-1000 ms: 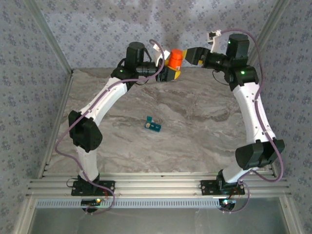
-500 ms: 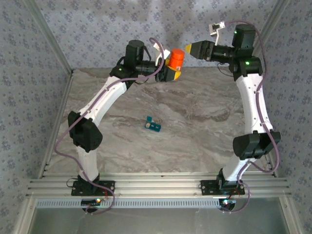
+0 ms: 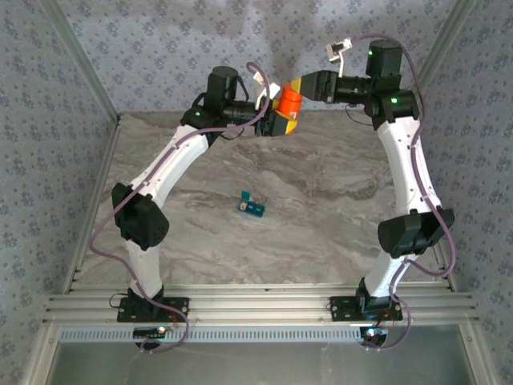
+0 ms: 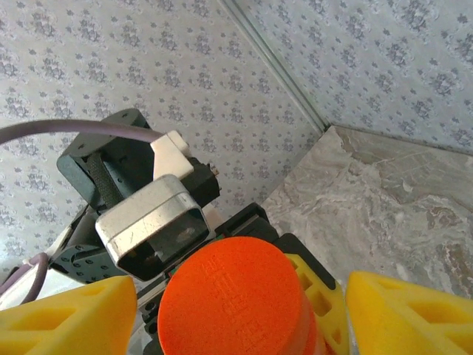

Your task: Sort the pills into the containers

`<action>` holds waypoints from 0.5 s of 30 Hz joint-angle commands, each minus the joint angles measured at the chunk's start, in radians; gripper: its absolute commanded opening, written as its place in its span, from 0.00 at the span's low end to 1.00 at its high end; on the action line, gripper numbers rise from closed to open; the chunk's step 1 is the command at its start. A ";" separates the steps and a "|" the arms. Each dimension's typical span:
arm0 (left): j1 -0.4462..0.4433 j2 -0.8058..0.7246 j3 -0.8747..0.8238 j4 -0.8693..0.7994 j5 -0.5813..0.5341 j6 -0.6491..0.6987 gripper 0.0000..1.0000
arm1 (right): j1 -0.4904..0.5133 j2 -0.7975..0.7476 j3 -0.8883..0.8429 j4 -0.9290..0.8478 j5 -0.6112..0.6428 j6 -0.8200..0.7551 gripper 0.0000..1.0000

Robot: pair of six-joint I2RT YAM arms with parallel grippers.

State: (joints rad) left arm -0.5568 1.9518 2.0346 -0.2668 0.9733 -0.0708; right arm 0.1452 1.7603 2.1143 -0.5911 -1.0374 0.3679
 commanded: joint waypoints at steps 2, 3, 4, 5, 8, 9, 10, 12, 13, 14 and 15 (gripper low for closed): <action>-0.007 0.007 0.042 0.011 0.035 0.018 0.00 | 0.018 0.008 0.032 -0.035 -0.021 -0.024 0.73; -0.008 0.007 0.042 0.011 0.034 0.016 0.00 | 0.021 0.007 0.032 -0.038 -0.020 -0.025 0.72; -0.009 0.007 0.044 0.010 0.035 0.018 0.00 | 0.023 0.007 0.032 -0.040 -0.017 -0.028 0.71; -0.009 0.008 0.044 0.010 0.034 0.019 0.00 | 0.024 0.007 0.029 -0.041 -0.014 -0.030 0.68; -0.008 0.007 0.044 0.008 0.034 0.018 0.00 | 0.027 0.007 0.030 -0.047 -0.011 -0.031 0.56; -0.009 0.007 0.044 0.008 0.034 0.019 0.00 | 0.028 0.006 0.029 -0.049 -0.010 -0.032 0.51; -0.009 0.006 0.045 0.008 0.034 0.018 0.00 | 0.027 0.005 0.027 -0.050 -0.008 -0.032 0.47; -0.009 0.007 0.045 0.009 0.032 0.019 0.00 | 0.030 0.001 0.023 -0.059 -0.003 -0.035 0.41; -0.009 0.007 0.045 0.008 0.030 0.018 0.00 | 0.032 -0.002 0.019 -0.065 0.001 -0.040 0.40; -0.008 0.007 0.045 0.009 0.027 0.018 0.00 | 0.034 -0.006 0.012 -0.068 0.008 -0.042 0.39; -0.010 0.007 0.047 0.009 0.024 0.020 0.00 | 0.037 -0.013 0.000 -0.072 0.020 -0.046 0.38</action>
State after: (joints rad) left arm -0.5583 1.9526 2.0361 -0.2783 0.9794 -0.0704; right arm 0.1677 1.7615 2.1139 -0.6273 -1.0321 0.3424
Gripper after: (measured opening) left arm 0.516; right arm 0.421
